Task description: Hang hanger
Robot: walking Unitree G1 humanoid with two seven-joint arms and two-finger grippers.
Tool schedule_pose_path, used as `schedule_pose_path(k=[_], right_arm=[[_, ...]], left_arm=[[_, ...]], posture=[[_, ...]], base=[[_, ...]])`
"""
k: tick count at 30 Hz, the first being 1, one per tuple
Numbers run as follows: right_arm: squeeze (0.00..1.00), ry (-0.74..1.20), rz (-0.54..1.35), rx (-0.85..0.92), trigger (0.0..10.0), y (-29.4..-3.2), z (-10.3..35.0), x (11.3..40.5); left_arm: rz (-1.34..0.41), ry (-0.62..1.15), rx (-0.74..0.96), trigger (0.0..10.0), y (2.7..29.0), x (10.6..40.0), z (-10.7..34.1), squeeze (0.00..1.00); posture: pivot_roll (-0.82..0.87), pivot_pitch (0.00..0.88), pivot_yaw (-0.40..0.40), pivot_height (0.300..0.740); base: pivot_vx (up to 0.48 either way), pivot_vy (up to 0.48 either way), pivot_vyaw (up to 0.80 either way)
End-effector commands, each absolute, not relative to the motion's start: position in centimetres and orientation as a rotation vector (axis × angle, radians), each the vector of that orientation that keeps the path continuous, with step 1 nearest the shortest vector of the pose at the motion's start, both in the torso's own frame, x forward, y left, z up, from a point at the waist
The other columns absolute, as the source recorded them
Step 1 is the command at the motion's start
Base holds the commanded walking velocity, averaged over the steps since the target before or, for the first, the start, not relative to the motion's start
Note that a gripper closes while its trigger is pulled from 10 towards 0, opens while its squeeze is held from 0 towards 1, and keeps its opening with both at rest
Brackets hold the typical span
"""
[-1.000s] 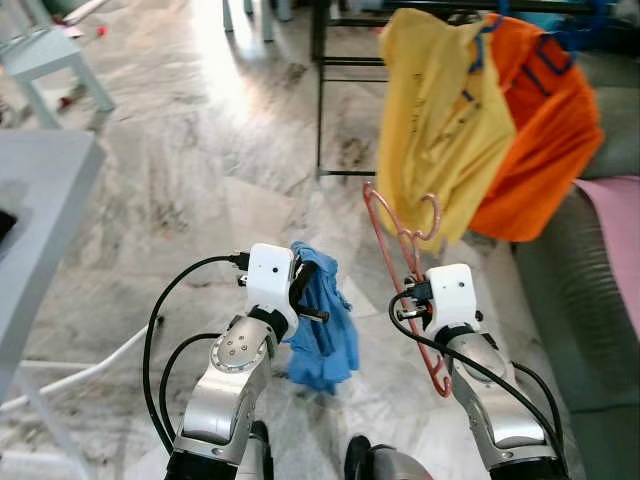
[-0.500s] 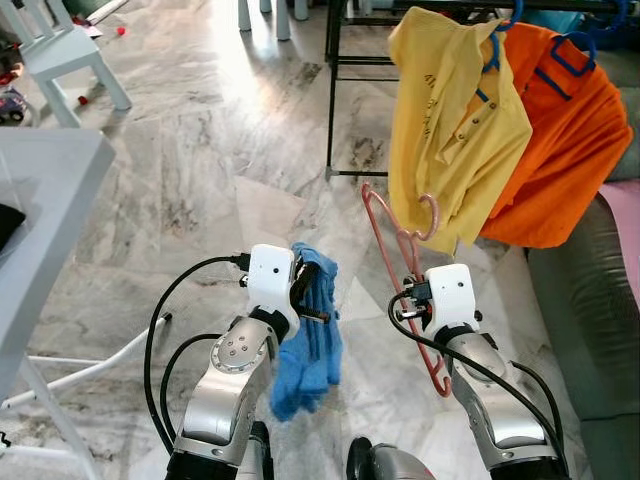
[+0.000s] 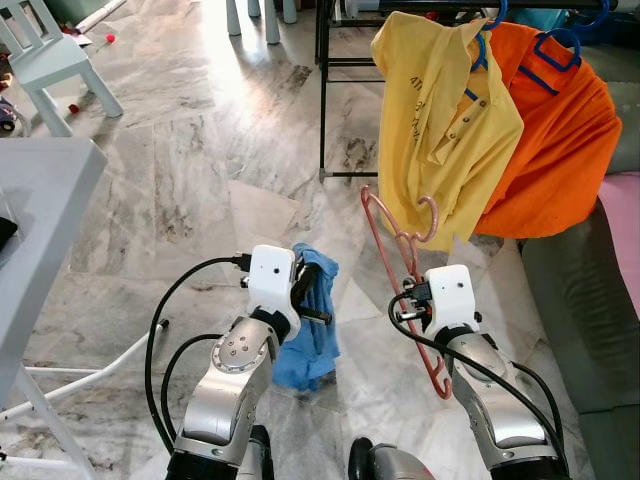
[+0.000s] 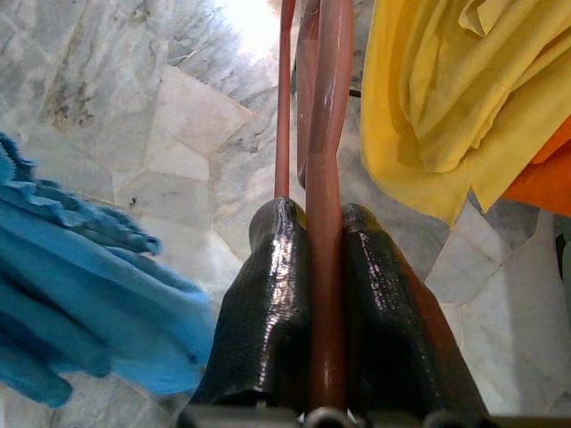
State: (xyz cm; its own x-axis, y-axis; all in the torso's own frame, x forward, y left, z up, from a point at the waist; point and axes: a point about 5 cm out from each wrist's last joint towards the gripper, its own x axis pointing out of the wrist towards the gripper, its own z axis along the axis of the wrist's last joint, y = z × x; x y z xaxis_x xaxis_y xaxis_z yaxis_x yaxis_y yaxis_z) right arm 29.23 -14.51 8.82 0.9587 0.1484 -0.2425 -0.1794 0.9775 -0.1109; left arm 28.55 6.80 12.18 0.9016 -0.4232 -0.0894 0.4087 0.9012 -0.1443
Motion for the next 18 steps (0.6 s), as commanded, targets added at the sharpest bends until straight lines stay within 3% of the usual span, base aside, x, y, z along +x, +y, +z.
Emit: schedule_pose_path(k=[1,10,18], right_arm=[[0.0,0.25,0.17,-0.148,10.0,-14.6,8.58,28.98],[0.0,0.254,0.175,-0.145,10.0,-14.53,8.52,28.88],[0.0,0.263,0.158,-0.129,10.0,-14.81,8.45,28.84]], left_arm=[[-0.452,0.108,-0.149,10.0,6.16,28.16,12.51,0.0],[-0.46,0.114,-0.163,10.0,6.1,28.08,12.4,0.0],[-0.501,0.133,-0.179,10.0,5.48,27.88,12.44,0.0]], posture=[[-0.06,0.241,-0.046,0.74],[-0.07,0.243,-0.047,0.74],[-0.07,0.245,-0.047,0.74]], base=[[0.0,0.0,0.0],[0.0,0.0,0.69],[0.0,0.0,0.0]])
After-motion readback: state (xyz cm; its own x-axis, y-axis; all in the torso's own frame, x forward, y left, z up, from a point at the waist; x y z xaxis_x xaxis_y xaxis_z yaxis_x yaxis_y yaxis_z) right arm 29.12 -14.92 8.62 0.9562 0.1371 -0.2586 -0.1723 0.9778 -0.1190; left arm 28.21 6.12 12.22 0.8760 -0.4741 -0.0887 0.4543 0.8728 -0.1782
